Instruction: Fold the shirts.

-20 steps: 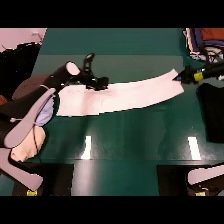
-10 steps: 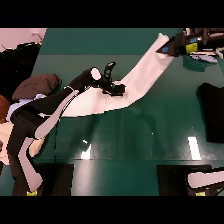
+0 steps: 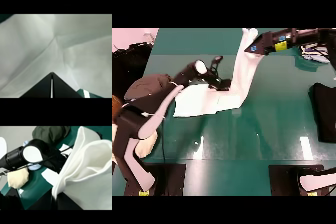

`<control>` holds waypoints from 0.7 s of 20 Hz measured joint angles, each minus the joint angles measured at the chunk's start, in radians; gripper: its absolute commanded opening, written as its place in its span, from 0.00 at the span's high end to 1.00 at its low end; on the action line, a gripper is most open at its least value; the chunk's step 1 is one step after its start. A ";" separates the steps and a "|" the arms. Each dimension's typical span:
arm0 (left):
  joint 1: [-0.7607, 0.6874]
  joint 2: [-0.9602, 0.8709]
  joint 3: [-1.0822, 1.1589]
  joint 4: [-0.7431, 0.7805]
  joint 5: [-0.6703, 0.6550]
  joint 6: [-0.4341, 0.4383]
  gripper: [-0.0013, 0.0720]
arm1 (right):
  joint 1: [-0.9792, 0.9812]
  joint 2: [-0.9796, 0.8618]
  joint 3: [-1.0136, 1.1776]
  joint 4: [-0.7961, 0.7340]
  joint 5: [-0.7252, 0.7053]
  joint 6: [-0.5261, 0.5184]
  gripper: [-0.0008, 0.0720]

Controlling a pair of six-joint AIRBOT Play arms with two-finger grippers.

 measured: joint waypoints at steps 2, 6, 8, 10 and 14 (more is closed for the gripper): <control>0.080 0.079 0.002 0.053 -0.026 0.000 0.95 | 0.060 -0.003 0.001 0.001 -0.053 -0.002 0.97; 0.271 0.266 0.003 0.140 -0.084 0.011 0.95 | 0.220 -0.054 0.001 0.003 -0.211 -0.007 0.96; 0.356 0.349 0.003 0.172 -0.105 0.022 0.95 | 0.316 -0.109 0.001 0.003 -0.310 -0.023 0.83; 0.438 0.422 0.003 0.195 -0.128 0.028 0.95 | 0.408 -0.174 0.001 0.004 -0.409 -0.042 0.49; 0.535 0.497 0.003 0.216 -0.172 0.037 0.95 | 0.526 -0.266 0.001 -0.003 -0.502 -0.082 0.39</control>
